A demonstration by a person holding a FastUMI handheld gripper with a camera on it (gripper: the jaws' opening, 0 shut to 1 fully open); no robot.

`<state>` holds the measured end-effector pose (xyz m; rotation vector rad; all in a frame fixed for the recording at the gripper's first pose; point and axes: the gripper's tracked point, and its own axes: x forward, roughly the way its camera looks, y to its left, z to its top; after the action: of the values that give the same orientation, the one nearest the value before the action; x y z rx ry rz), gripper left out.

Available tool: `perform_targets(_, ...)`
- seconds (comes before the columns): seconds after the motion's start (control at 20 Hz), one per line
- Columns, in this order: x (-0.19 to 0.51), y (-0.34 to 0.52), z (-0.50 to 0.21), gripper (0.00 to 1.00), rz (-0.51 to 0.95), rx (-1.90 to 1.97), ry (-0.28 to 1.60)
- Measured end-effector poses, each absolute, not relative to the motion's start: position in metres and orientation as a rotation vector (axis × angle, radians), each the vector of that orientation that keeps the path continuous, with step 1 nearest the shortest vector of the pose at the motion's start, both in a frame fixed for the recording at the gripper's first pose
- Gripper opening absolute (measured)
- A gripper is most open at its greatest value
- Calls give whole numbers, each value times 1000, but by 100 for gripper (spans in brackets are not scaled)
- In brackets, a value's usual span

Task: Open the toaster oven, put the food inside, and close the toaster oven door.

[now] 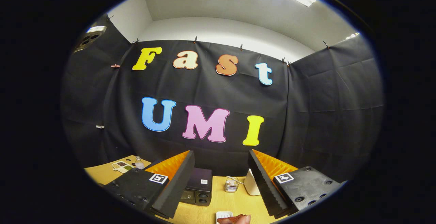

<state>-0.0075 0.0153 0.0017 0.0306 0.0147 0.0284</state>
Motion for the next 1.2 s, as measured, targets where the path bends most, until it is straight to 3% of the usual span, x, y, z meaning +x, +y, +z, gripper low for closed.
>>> perform_targets(0.75,-7,45,-3,97,60,40,31)
perform_targets(1.2,28,134,-40,97,160,116,100)
